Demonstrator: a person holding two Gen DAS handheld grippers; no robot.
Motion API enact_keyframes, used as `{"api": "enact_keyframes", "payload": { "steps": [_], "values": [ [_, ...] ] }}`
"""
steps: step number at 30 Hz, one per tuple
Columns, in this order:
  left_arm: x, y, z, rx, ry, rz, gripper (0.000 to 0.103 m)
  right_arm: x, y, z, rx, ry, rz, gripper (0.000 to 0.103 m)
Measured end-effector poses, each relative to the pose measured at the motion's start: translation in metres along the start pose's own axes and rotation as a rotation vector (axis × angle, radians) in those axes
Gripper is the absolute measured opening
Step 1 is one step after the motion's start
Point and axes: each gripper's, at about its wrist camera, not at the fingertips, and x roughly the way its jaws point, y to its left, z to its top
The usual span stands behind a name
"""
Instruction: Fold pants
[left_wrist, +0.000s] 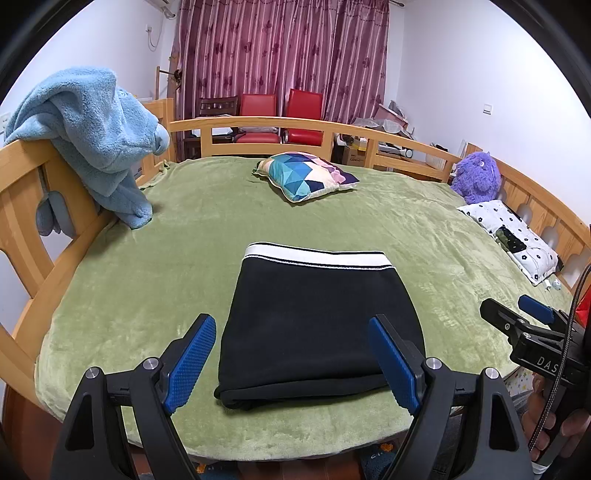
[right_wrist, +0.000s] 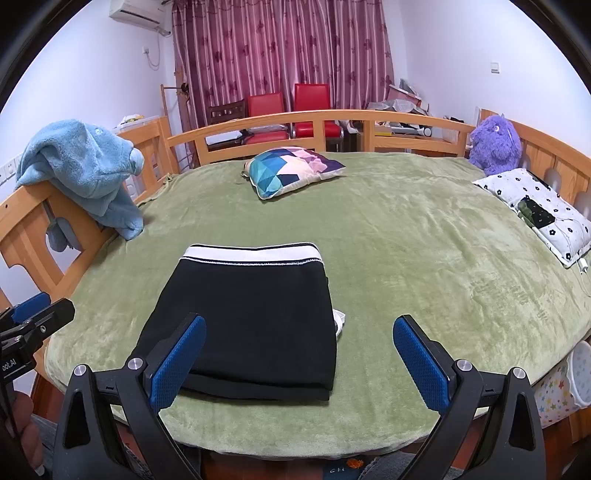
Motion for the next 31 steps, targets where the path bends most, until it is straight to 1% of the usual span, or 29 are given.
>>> {"api": "enact_keyframes", "payload": {
  "steps": [31],
  "values": [
    [0.0017,-0.001,0.0008,-0.003,0.001,0.0,0.084,0.0026,0.0008,0.0027,0.002,0.002,0.007,0.1]
  ]
}}
